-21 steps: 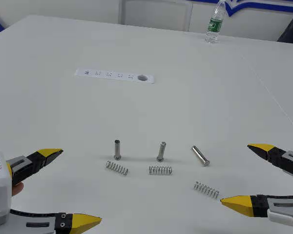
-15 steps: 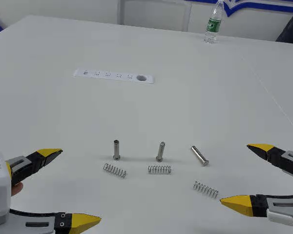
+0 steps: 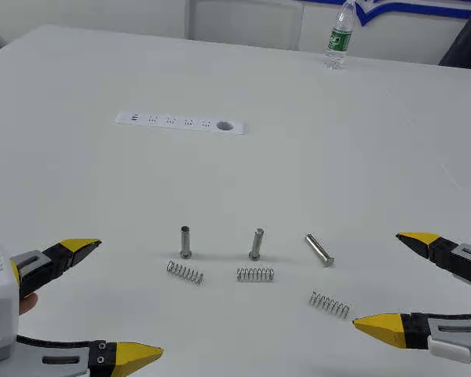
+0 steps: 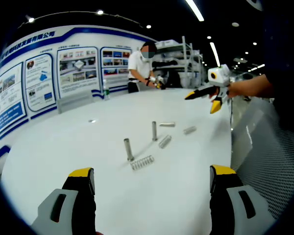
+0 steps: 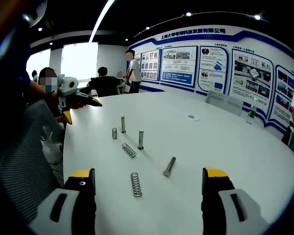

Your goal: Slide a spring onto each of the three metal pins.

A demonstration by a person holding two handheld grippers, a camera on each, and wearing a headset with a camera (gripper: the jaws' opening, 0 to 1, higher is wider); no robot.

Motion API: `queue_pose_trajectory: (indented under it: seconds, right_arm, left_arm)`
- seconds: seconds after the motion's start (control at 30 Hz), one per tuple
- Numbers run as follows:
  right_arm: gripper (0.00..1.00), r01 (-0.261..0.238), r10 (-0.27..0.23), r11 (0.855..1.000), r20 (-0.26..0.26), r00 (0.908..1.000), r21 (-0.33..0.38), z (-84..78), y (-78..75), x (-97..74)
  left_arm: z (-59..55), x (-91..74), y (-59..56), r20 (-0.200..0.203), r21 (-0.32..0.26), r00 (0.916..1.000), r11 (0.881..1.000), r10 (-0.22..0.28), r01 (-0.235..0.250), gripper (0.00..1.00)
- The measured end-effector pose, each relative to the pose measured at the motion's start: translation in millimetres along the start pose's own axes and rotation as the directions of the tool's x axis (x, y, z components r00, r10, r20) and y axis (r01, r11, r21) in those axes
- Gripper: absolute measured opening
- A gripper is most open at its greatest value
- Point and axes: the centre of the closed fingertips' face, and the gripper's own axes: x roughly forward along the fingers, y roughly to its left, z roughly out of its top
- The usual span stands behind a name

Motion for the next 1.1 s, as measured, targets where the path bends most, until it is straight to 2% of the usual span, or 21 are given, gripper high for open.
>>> queue_pose_trajectory:
  seconds: [0.2,0.4,0.73,0.9,1.1]
  right_arm:
    - [0.90,-0.003,0.003,1.000,-0.010,0.9999,0.008,-1.9,-0.1,-0.3]
    - [0.89,-0.001,0.001,1.000,-0.001,1.0000,0.006,5.0,-3.7,-0.1]
    - [0.88,-0.014,0.014,1.000,-0.005,0.9999,0.007,7.6,-5.1,6.3]
    - [0.87,-0.003,0.003,1.000,-0.015,0.9999,0.023,9.8,-13.4,12.1]
    - [0.78,0.014,-0.013,0.999,-0.037,0.9992,0.038,18.0,-23.5,23.9]
  left_arm:
    - [-0.2,0.1,0.3,-0.002,0.002,1.0000,1.000,0.000,0.000,0.99]
    - [1.5,-0.1,0.6,0.003,0.002,1.0000,1.000,0.005,-0.005,0.99]
    - [1.0,-1.1,-0.1,-0.001,0.001,1.0000,1.000,0.009,-0.009,0.99]
    - [2.0,-0.2,-0.4,0.000,0.003,1.0000,1.000,0.010,-0.010,0.99]
    - [2.2,1.8,-1.4,-0.001,0.003,1.0000,1.000,0.006,-0.006,0.99]
